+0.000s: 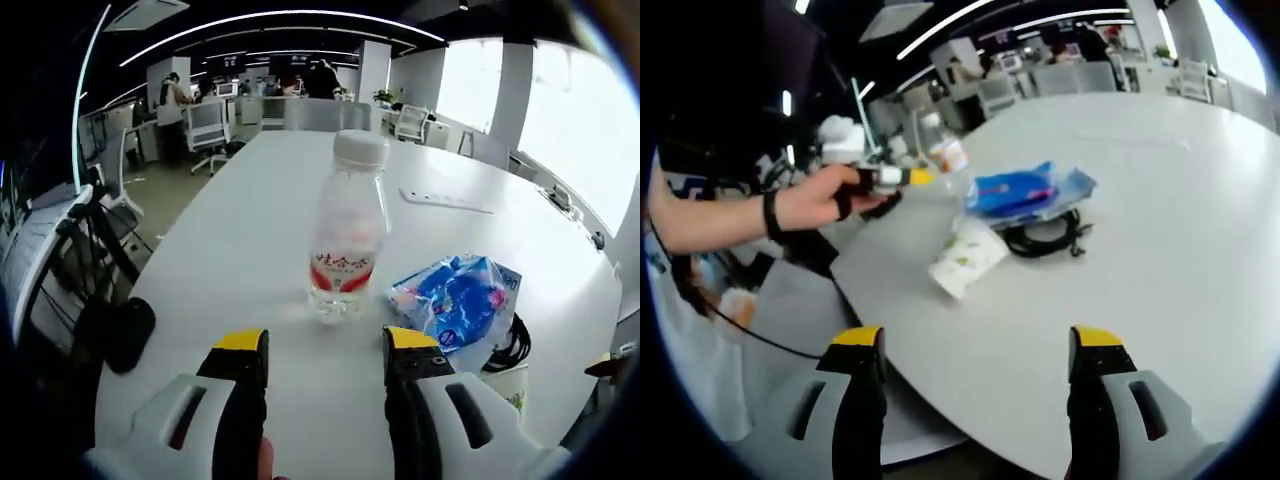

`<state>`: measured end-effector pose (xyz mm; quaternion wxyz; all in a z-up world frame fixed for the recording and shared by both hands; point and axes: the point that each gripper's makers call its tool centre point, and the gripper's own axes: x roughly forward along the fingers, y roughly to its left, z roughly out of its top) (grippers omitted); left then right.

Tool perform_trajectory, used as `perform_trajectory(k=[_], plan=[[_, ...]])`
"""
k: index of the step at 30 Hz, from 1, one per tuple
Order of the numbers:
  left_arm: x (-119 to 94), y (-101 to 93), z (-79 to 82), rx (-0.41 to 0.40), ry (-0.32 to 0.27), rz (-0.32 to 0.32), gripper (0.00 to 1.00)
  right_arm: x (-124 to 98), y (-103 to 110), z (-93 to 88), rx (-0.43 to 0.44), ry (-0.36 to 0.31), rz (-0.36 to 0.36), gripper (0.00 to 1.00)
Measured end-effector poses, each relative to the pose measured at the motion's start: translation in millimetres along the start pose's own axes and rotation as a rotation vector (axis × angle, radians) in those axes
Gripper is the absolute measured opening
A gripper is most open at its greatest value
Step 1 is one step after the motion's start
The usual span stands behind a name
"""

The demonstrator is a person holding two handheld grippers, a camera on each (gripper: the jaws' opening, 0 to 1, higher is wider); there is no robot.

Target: Arrange the tabletop items into an orderly group along one side of the table until the central work area is clear of visible clutter.

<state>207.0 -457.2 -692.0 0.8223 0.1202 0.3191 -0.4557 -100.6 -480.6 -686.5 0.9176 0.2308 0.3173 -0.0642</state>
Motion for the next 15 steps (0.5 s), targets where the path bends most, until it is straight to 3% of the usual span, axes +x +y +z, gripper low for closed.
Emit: perform_trajectory(k=[15], plan=[[-34.8,1.2,-36.4,-0.024,0.029,-0.025,0.44,0.8,9.5,-3.1,-0.009,-0.001,0.005,0.73]])
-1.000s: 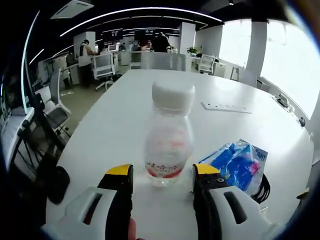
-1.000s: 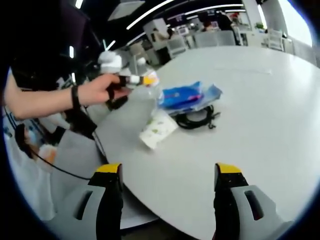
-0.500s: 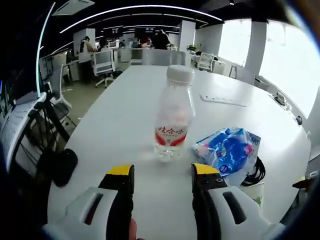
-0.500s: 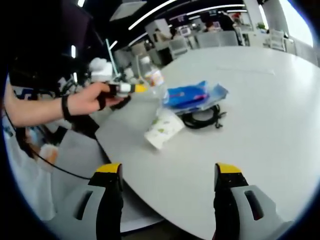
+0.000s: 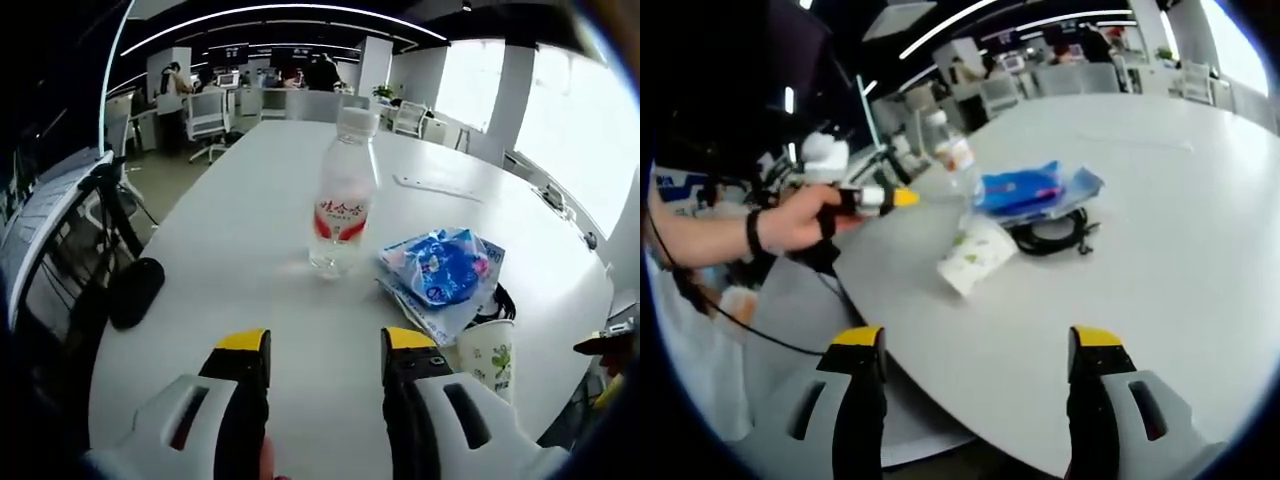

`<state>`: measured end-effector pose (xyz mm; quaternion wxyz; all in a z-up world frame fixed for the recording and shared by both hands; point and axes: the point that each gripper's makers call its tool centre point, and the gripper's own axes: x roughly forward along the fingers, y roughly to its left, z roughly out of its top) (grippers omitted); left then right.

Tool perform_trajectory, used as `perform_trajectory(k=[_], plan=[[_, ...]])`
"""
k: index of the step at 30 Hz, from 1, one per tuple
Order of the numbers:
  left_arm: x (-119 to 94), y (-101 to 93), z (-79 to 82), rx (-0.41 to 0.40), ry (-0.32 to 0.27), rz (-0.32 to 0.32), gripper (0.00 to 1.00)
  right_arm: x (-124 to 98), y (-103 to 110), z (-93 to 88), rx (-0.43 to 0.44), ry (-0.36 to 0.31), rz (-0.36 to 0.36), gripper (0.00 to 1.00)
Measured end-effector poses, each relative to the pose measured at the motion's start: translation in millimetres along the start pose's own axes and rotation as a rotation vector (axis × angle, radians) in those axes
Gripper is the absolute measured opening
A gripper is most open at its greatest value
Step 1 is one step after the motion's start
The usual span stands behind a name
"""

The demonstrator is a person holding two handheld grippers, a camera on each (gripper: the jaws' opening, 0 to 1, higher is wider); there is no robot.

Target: Arrange the tabletop items into an orderly group along one side of the table until the central work area is clear of visible clutter.

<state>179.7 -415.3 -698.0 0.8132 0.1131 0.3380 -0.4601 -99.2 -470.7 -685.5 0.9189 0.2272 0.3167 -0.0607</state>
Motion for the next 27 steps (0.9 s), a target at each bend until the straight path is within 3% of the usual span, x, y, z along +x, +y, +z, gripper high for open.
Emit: perform_trajectory(k=[17,27], plan=[[-31.8,3.6,-24.5,0.000,0.002,-0.050,0.44,4.2,6.7,-0.7,-0.004,-0.008,0.008,0.73],[-42.0,-6.4,-35.6,0.037,0.007,-0.127,0.44,11.8,5.3,3.5,-0.013,-0.003,0.015,0.72]])
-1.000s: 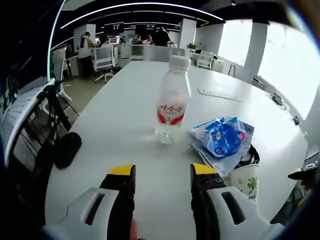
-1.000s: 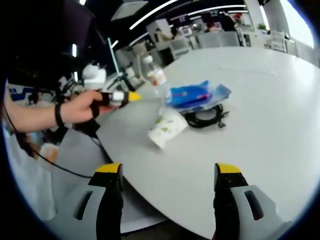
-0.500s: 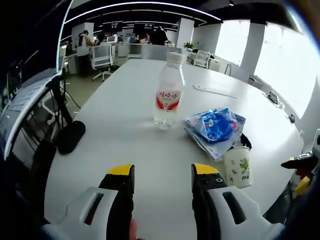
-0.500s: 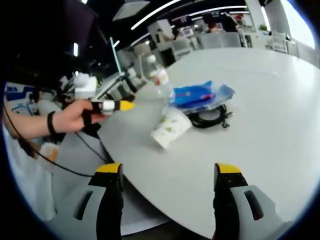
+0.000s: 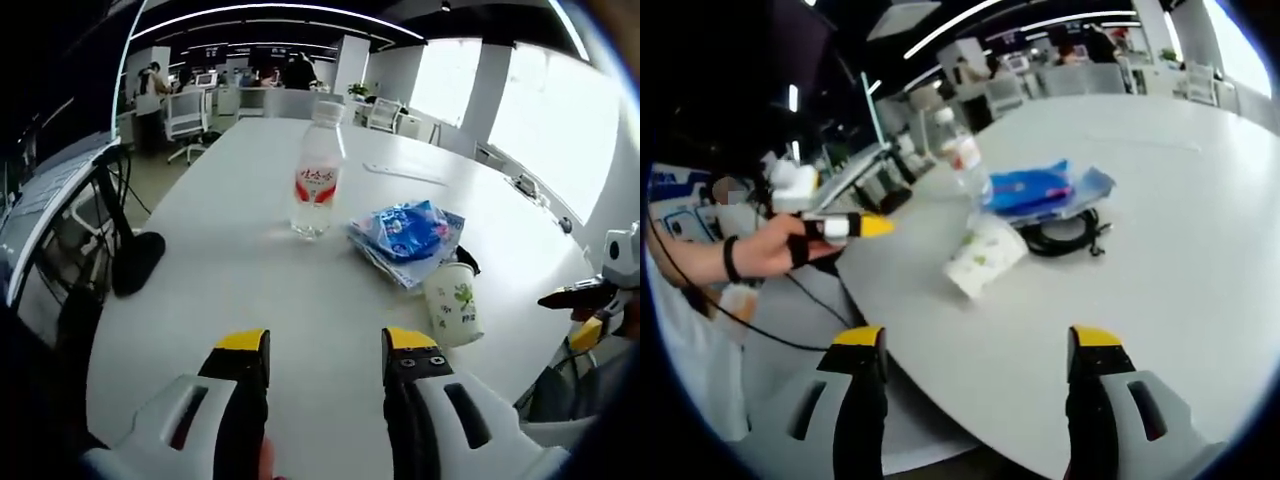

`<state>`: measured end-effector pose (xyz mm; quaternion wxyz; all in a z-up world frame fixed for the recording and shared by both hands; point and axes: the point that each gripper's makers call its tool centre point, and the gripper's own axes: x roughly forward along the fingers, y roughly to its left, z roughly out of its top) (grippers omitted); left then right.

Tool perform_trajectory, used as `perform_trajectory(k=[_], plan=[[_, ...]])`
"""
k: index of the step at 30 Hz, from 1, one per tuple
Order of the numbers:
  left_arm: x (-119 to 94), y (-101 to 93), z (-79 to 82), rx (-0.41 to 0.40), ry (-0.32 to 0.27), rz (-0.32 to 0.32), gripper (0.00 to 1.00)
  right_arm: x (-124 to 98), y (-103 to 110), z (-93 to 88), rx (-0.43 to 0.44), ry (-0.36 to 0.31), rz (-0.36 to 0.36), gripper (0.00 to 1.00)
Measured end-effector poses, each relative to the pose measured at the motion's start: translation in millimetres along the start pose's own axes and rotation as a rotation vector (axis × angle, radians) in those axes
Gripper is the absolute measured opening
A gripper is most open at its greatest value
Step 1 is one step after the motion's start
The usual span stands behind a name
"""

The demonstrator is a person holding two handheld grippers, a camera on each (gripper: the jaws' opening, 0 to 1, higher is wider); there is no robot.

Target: Arrange the tabletop items into an orderly group along one side of the table until the central work area is clear of visible clutter.

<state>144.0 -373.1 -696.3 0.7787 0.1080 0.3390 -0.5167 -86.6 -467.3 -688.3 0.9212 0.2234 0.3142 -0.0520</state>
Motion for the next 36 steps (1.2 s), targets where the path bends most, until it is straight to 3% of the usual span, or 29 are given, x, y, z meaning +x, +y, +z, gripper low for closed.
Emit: perform_trajectory(k=[12,36], plan=[[-6.6,-1.9,-0.9,0.048,0.008,-0.031,0.45,10.0,-1.2,14.5,-0.026,-0.002,0.012,0.72],[-22.7,-18.3,-13.7,0.058,0.013,-0.087,0.44,34.6,-11.7,46.8,-0.083,0.031,0.029,0.69]])
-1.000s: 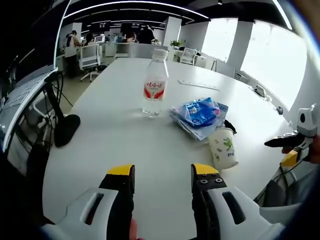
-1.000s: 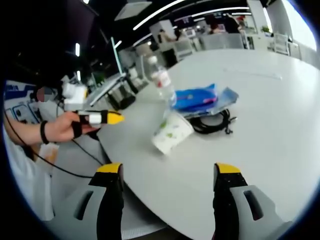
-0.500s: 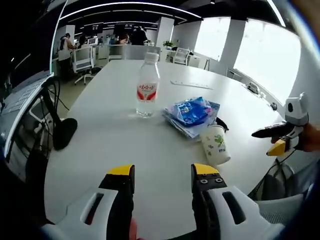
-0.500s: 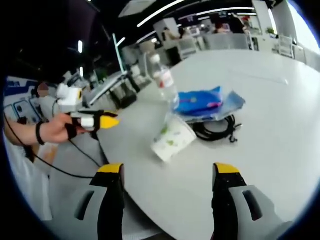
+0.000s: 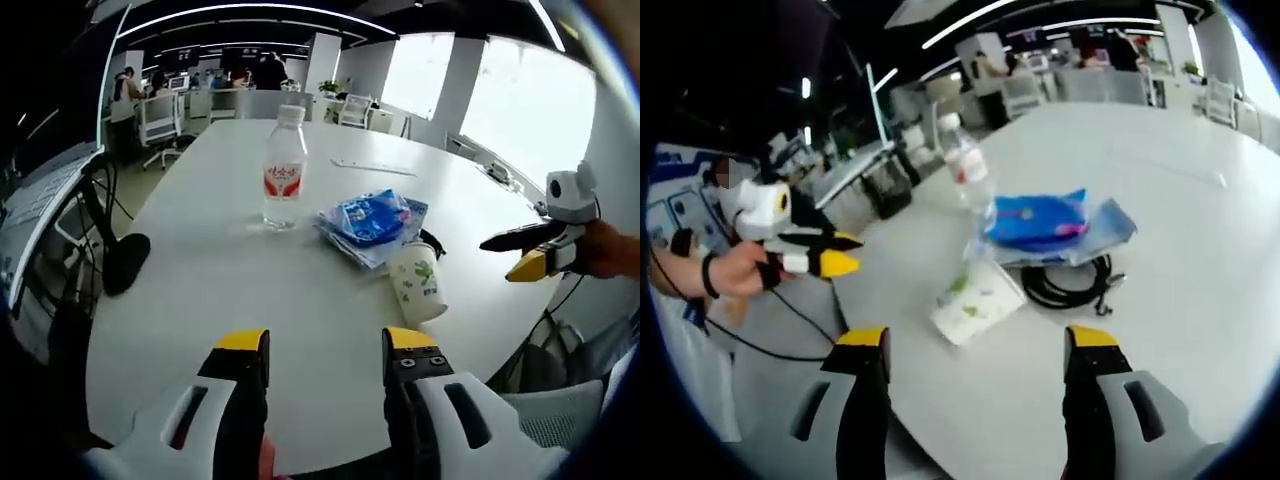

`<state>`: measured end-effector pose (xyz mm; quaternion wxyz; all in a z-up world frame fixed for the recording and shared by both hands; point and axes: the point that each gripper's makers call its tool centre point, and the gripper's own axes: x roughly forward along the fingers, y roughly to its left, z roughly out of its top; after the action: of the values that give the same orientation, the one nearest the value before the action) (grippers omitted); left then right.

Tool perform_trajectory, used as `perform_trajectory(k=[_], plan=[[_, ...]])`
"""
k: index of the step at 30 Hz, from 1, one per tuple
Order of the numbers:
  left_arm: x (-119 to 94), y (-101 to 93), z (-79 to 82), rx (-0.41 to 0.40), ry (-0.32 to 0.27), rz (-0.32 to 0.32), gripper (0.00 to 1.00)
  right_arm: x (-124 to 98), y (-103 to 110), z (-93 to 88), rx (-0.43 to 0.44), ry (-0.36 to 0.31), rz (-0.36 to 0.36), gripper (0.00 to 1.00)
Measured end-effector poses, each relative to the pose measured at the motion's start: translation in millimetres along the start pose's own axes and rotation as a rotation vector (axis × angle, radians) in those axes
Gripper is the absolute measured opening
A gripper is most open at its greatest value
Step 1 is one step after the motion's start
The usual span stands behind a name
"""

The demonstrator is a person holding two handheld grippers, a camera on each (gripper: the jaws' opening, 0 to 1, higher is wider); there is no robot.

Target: Arrange the tabletop items into an orderly group along one side of the table until the central work area is clear of visible clutter.

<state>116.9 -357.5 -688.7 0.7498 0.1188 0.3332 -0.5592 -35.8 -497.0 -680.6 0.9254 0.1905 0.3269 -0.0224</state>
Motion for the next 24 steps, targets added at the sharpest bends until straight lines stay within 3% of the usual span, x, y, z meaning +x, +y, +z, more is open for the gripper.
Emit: perform_trajectory(k=[24], plan=[[-5.0,-9.9,-3.1,0.030,-0.005,0.001,0.44,34.1,-33.6,28.9,-0.004,0.011,-0.007,0.68]])
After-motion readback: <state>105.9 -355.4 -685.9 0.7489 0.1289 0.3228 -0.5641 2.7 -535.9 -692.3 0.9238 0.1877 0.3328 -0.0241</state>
